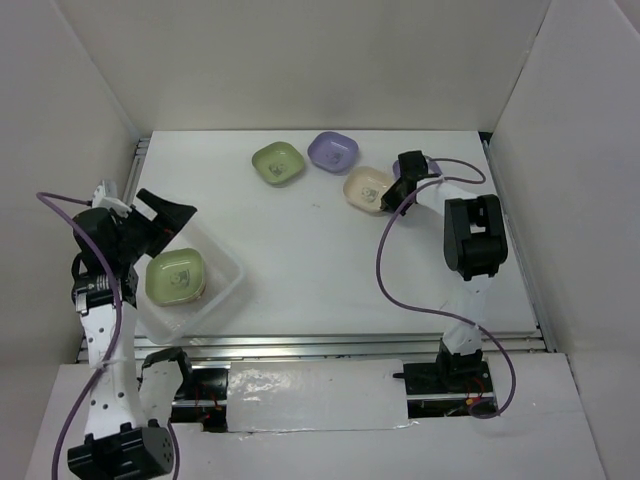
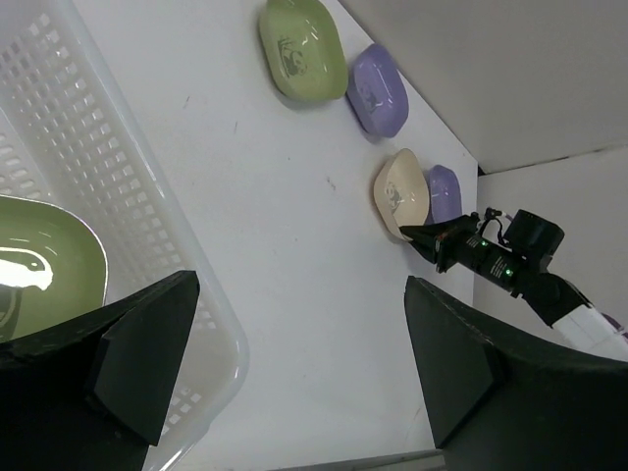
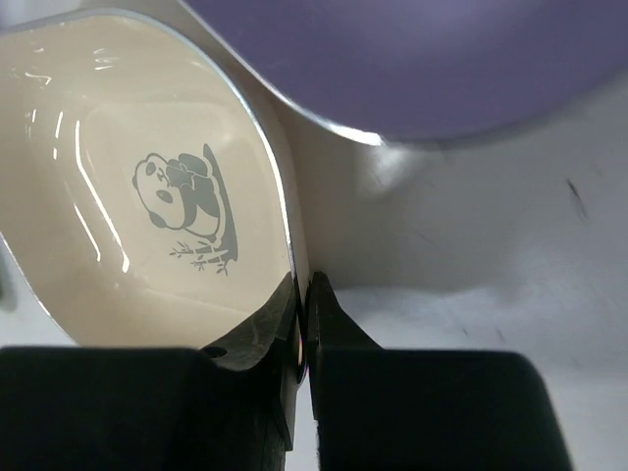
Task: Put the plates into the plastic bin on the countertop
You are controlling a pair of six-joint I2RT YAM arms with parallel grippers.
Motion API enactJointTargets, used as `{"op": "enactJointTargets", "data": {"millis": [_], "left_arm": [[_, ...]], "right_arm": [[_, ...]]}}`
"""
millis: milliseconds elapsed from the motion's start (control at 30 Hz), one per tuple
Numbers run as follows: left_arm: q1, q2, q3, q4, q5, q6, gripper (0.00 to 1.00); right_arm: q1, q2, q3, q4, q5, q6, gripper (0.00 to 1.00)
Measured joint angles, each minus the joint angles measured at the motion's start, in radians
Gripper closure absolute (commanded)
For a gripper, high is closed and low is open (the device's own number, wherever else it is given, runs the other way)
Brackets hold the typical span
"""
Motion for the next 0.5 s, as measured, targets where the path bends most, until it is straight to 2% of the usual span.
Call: {"op": "enactJointTargets", "data": {"millis": [100,200,267,367,500], "left_arm": [[-0.027,0.035,0.0,0.012,0.022,0.019,0.01],[-0.139,0.106,0.019,0.014,0.009,0.047,0.01],[-0.292,0.21,0.093,-0.022,-0.049,0.082,0.01],[-0.525,0.399,0.256,-0.05,-0.135,0.134,0.01],[-0.689,0.531,0.339,-0.074,-0.275,0.175,0.03]], "right_arm": [[0.018,-0.072,-0.086,-0.006,0.036,0.0,1.0],[0.089,-0.192,-0.198,-0.04,0.142,-0.001,1.0],[0.187,-0.279,-0.24,-0.089,0.23,-0.003,1.0],[0.403,-0.409,-0.24,-0.15,0.34,-0.002,1.0],[0.616,-0.55,-0.235,-0.199,0.399,0.012,1.0]]}}
